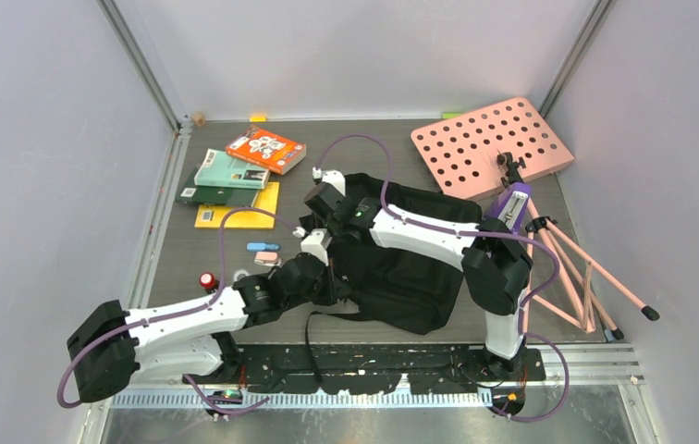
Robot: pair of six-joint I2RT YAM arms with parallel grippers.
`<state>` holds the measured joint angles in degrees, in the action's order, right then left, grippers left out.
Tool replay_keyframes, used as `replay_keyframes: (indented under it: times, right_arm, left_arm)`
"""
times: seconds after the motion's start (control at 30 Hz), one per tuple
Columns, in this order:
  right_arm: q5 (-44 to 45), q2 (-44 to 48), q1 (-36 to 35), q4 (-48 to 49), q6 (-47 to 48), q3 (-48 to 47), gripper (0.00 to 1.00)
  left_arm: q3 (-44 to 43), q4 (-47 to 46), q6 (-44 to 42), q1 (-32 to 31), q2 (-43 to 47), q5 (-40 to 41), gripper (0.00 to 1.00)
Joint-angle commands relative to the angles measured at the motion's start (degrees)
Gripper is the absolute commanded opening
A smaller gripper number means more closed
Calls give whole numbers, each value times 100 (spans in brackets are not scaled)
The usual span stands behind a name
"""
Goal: Pack the student bag
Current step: Unzip the student bag at the center of the board.
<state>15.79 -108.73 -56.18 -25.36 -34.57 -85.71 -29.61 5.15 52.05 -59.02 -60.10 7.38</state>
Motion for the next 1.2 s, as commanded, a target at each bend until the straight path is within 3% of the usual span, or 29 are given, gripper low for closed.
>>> replay_keyframes:
  times: [0.0, 0.3, 0.33, 0.37, 0.4, 0.47, 0.53, 0.63, 0.87, 1.17]
  right_arm:
    - [133, 323, -6, 963, 109, -126, 1]
    - [-47, 407, 67, 945, 444, -119, 1]
    - [-58, 432, 71, 932, 498, -116, 7]
    - [-49, 504, 76, 876, 514, -120, 12]
    - [-39, 547, 102, 845, 554, -116, 23]
    - [-37, 711, 138, 755, 624, -102, 39]
    - [47, 912, 164, 640, 702, -77, 50]
    - [360, 1294, 209, 403, 774, 36, 58]
    - [1008, 2034, 260, 60, 751, 756, 69]
    - [251, 3375, 259, 39, 16, 1893, 69]
  left_arm:
    - [-45, -863, -45, -293, -173, -468, 0]
    - [-356, -156, 121, -467, -146, -461, 0]
    - [-417, 46, 140, -469, -129, -388, 1]
    - [-497, 327, 153, -467, -101, -291, 6]
    - [-592, 633, 156, -461, -60, -172, 13]
    - [-803, 1233, 133, -459, 23, 135, 34]
    - [-972, 1659, 90, -448, 132, 300, 50]
    - [-1121, 2101, 34, -390, 316, 348, 61]
    - [-1460, 3030, -370, 163, 426, 202, 67]
    - [-1381, 2411, -540, 1342, 584, -169, 69]
